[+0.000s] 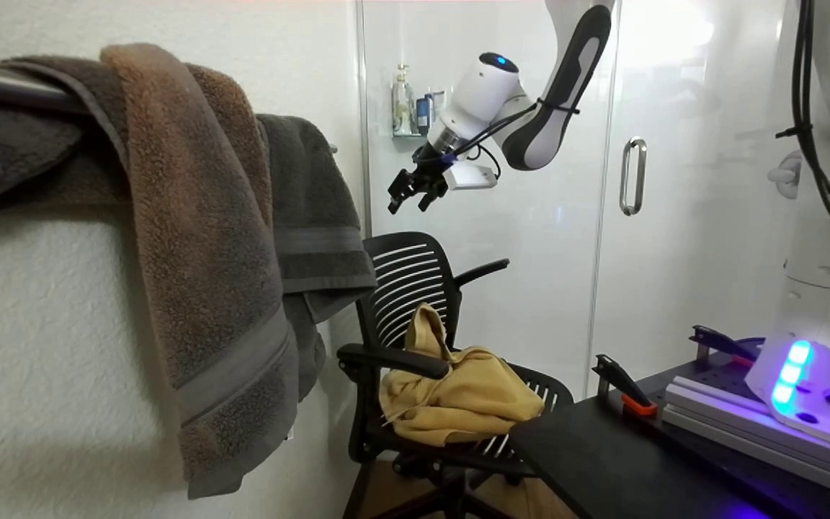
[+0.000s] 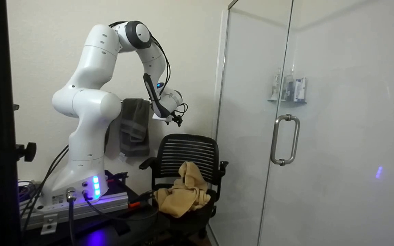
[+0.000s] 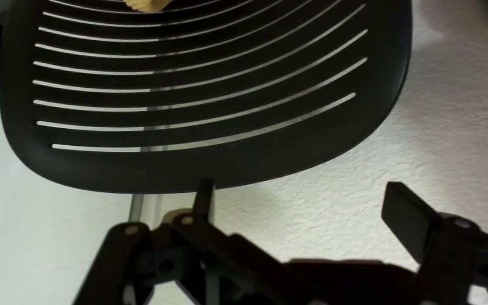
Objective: Unhang the yellow and gray towels and put them on the chair, and then open the bathing room door
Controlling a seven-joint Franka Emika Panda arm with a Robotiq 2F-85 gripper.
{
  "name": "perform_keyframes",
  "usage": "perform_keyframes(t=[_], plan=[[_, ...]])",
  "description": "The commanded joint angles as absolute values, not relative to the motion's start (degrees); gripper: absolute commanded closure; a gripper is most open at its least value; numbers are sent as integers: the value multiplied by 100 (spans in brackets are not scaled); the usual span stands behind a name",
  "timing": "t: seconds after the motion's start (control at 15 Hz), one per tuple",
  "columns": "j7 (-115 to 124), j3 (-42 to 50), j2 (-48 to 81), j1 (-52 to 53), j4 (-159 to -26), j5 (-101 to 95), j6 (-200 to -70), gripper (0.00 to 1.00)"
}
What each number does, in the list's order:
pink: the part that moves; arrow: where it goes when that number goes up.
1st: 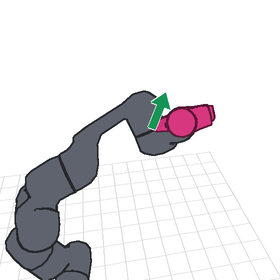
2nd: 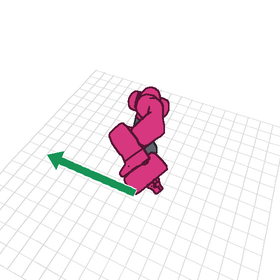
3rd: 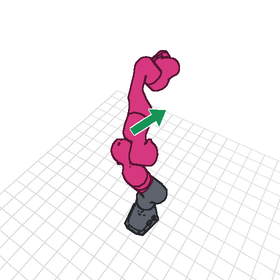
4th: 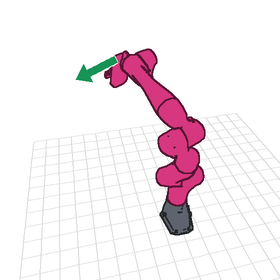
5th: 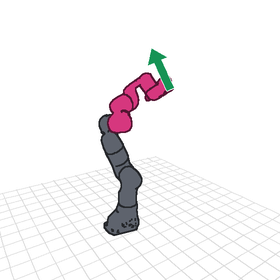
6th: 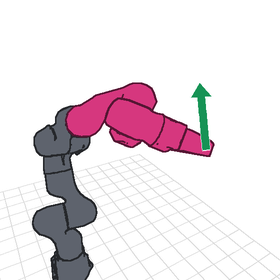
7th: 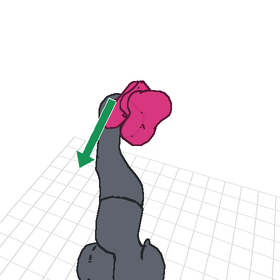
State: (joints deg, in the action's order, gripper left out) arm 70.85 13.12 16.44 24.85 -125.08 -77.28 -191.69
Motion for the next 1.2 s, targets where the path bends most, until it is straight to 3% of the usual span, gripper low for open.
perform_keyframes(t=[0.0,0.53,1.0,1.13], plan=[[7043,1053,908,2734,-13281,-7783,-18045,0],[6210,122,-731,3465,-14274,-6259,-16225,0],[8073,-31,-2316,3207,-14646,-7619,-16780,0],[7835,60,-2019,3433,-14398,-7412,-16620,0]])
